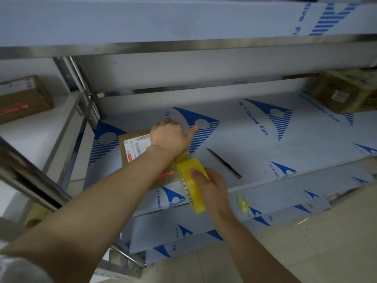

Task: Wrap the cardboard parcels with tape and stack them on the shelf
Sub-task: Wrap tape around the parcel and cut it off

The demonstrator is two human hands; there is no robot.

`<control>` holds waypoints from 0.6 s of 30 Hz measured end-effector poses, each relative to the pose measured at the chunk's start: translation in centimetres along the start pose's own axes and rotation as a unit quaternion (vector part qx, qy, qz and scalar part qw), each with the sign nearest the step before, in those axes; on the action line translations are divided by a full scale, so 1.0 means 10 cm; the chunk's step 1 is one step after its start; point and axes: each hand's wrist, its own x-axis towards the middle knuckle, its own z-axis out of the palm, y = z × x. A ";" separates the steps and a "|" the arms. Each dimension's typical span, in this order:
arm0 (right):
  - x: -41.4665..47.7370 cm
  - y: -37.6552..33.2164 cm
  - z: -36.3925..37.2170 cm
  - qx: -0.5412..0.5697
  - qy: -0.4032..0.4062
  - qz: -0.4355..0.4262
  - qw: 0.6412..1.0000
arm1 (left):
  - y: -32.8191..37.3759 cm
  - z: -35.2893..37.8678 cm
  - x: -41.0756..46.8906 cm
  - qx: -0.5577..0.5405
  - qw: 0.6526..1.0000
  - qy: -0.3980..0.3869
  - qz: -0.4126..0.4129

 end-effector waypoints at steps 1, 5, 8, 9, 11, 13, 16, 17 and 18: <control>0.01 -0.01 -0.01 0.002 0.000 0.001 1.000 | 0.00 0.01 -0.03 -0.027 0.998 -0.060 0.001; -0.01 -0.01 0.01 -0.002 -0.001 0.004 1.000 | -0.01 -0.02 -0.13 -0.060 0.986 -0.152 0.040; -0.01 -0.03 -0.02 -0.004 0.001 0.022 1.000 | -0.26 -0.28 -0.07 -0.192 0.948 -0.253 0.018; -0.01 -0.04 -0.04 -0.004 0.002 0.031 1.000 | -0.41 -0.36 -0.04 -0.200 0.934 -0.296 0.015; 0.00 -0.07 -0.05 -0.005 -0.003 0.047 0.999 | -0.72 -0.41 -0.09 -0.102 0.932 -0.346 0.025; -0.01 -0.14 -0.03 -0.014 -0.024 0.066 0.997 | -0.90 -0.39 -0.20 -0.042 0.940 -0.338 0.011; -0.04 -0.35 -0.10 -0.045 -0.064 0.120 0.990 | -0.90 -0.46 -0.25 -0.149 0.945 -0.293 -0.010; -0.05 -0.45 -0.16 -0.047 -0.086 0.136 0.986 | -0.92 -0.53 -0.22 -0.231 0.931 -0.282 -0.024; -0.06 -0.56 -0.21 -0.038 -0.110 0.141 0.983 | -0.97 -0.61 -0.19 -0.289 0.911 -0.293 -0.041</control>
